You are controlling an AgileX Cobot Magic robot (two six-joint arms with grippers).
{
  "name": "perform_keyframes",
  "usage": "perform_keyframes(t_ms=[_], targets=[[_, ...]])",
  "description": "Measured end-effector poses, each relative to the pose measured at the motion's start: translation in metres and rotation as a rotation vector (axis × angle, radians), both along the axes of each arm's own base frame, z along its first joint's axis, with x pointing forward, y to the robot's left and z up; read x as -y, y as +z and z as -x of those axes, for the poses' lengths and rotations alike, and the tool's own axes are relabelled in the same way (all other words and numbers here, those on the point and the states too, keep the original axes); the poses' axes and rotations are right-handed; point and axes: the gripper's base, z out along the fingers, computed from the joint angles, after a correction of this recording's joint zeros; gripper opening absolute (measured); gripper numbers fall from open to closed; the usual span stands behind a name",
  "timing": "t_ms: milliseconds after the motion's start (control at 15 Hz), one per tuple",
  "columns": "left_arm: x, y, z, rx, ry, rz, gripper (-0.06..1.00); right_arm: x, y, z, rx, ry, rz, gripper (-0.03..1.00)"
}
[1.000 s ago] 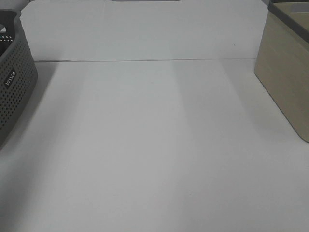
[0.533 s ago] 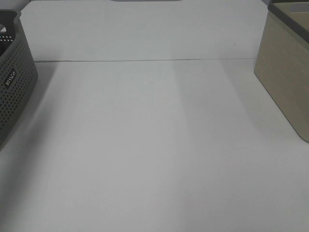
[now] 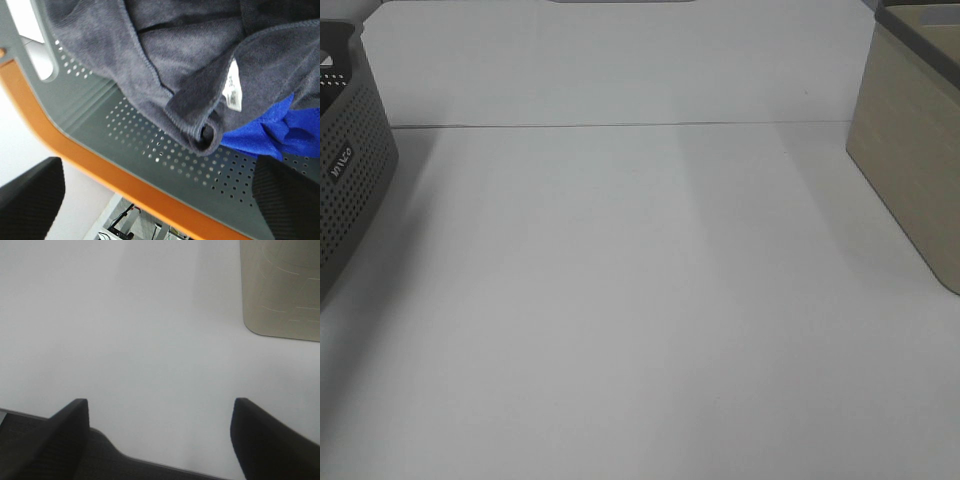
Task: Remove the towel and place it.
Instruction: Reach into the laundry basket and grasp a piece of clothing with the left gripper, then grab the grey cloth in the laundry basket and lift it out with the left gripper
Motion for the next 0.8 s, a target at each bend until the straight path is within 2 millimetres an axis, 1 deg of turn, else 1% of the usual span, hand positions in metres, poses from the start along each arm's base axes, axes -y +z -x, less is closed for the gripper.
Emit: perform_keyframes(t_ms=[133,333,600,667,800], targets=[[-0.001,-0.014,-0.007,-0.031,-0.013,-0.011,0.95,0.000,0.000,0.000,0.000,0.000,0.000,0.77],[-0.001,-0.023,-0.011,-0.068,-0.046,-0.029,0.94,0.000,0.000,0.000,0.000,0.000,0.000,0.77],[-0.002,-0.041,-0.017,-0.122,-0.065,-0.038,0.94,0.000,0.000,0.000,0.000,0.000,0.000,0.77],[-0.011,-0.049,-0.018,-0.141,-0.045,-0.034,0.93,0.000,0.000,0.000,0.000,0.000,0.000,0.77],[-0.021,-0.054,-0.018,-0.153,-0.024,-0.029,0.93,0.000,0.000,0.000,0.000,0.000,0.000,0.77]])
